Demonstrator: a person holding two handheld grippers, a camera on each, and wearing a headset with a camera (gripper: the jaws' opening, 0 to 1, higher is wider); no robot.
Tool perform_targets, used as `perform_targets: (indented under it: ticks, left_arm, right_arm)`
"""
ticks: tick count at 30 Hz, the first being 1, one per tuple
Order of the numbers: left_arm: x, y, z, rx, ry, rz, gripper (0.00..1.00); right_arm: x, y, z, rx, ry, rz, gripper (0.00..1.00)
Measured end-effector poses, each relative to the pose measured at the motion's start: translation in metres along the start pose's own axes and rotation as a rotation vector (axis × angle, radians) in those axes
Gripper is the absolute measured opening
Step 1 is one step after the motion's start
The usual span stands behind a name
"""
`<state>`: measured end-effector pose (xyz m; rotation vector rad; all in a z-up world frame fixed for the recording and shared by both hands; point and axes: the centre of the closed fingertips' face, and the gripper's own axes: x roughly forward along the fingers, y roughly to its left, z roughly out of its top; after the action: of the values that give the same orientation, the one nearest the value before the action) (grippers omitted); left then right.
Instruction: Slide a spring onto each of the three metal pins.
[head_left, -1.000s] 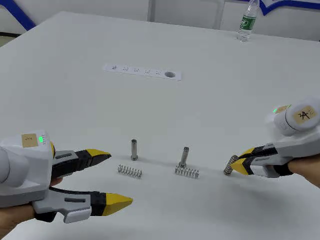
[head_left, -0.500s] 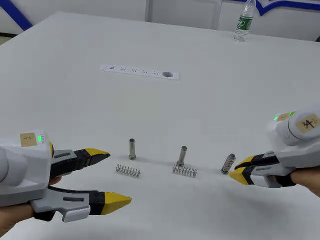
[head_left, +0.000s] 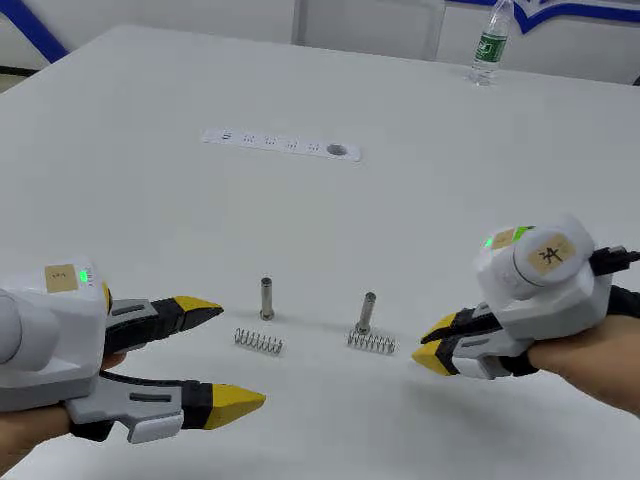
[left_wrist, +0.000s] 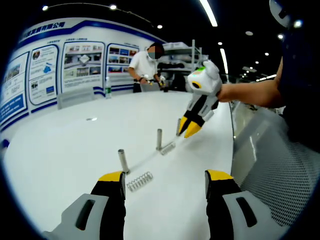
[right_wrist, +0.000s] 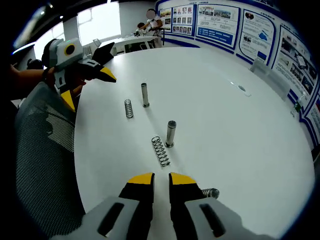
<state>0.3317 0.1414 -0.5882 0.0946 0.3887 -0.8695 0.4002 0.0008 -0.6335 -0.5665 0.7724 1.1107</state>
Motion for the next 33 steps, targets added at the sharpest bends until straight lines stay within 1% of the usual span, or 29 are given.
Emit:
perform_targets:
  ticks: [2, 4, 7, 10, 13, 17, 27, 33]
  left_arm:
    - [0.000, 0.000, 0.000, 0.000, -0.001, 0.000, 0.66]
    - [0.000, 0.000, 0.000, -0.001, 0.000, 0.001, 0.65]
    - [-0.001, 0.000, 0.000, 0.000, 0.003, 0.001, 0.65]
    - [0.000, 0.000, 0.000, 0.001, 0.004, 0.000, 0.65]
    - [0.000, 0.000, 0.000, 0.002, 0.006, -0.001, 0.65]
    - [0.000, 0.000, -0.001, 0.001, 0.011, -0.002, 0.65]
    - [0.000, -0.001, -0.002, 0.001, 0.015, -0.003, 0.63]
    - [0.000, -0.004, -0.003, 0.006, 0.022, -0.013, 0.62]
  right_arm:
    - [0.005, -0.001, 0.003, -0.029, 0.005, 0.004, 0.13]
    - [0.009, -0.001, 0.005, -0.042, 0.009, 0.014, 0.13]
    - [0.017, -0.002, 0.006, -0.075, 0.029, 0.025, 0.13]
    - [0.023, -0.002, 0.008, -0.090, 0.034, 0.035, 0.13]
    - [0.027, -0.002, 0.007, -0.101, 0.044, 0.048, 0.13]
    - [0.033, -0.002, 0.002, -0.122, 0.069, 0.058, 0.13]
    - [0.038, -0.001, -0.004, -0.149, 0.098, 0.078, 0.12]
    - [0.035, 0.000, -0.004, -0.140, 0.092, 0.083, 0.12]
